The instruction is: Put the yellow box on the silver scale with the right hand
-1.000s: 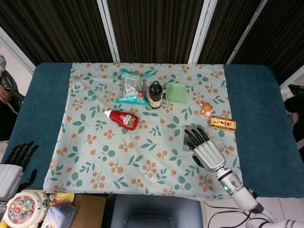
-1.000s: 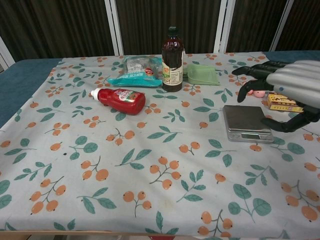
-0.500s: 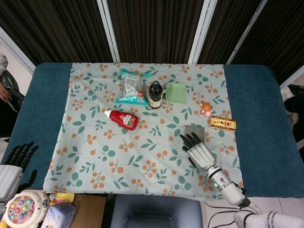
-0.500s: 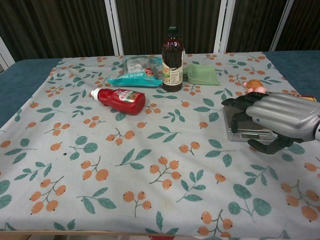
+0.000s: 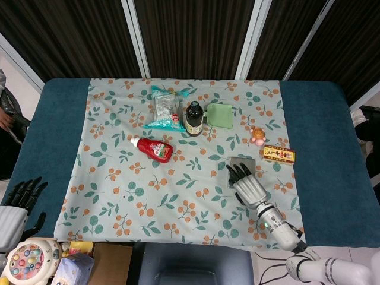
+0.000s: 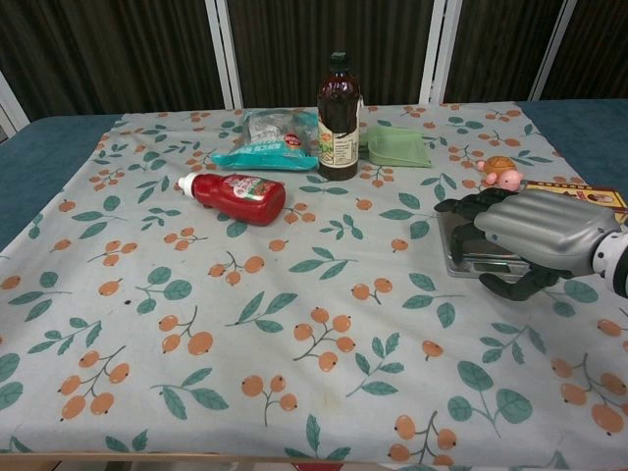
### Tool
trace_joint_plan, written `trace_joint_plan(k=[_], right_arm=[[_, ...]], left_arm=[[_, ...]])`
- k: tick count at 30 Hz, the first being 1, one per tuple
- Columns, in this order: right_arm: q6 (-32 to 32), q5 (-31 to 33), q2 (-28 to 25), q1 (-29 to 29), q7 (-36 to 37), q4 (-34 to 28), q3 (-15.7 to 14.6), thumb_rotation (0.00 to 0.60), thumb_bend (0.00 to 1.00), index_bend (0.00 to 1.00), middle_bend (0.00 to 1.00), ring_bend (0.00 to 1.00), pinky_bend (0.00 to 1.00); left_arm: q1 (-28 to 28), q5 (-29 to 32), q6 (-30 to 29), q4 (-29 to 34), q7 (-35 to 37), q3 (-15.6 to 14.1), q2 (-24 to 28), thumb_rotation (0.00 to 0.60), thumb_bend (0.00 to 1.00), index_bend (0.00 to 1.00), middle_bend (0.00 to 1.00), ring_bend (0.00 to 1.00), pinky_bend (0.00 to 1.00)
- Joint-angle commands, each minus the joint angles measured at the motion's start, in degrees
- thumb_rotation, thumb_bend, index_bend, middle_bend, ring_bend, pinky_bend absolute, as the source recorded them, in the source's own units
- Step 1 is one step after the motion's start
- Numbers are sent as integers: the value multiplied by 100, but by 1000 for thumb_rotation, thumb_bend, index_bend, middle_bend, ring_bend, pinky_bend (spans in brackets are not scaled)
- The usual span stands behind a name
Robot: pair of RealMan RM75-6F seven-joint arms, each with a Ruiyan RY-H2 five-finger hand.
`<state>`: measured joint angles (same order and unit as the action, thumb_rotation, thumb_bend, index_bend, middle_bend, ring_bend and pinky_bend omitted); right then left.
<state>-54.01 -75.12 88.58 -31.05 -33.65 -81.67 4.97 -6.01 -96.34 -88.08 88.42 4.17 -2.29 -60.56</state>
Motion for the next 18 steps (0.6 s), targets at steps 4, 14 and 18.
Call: trace_joint_plan(k=[4, 14, 18], right_arm=[[-21, 40, 5, -40, 5, 12, -45, 600, 602, 478, 0, 0, 0], [-19, 114, 17, -112, 49, 30, -106, 600, 602, 470, 0, 0, 0], [-27, 130, 9, -133, 39, 14, -137, 600, 602, 463, 0, 0, 0]], left_arm=[[7, -9, -13, -9, 1, -3, -6, 600, 490, 0, 0, 0, 93], [24, -38, -44, -5, -46, -13, -13, 600, 489, 0, 0, 0, 92], [26, -46, -52, -6, -47, -15, -14, 600, 489, 0, 0, 0, 93]])
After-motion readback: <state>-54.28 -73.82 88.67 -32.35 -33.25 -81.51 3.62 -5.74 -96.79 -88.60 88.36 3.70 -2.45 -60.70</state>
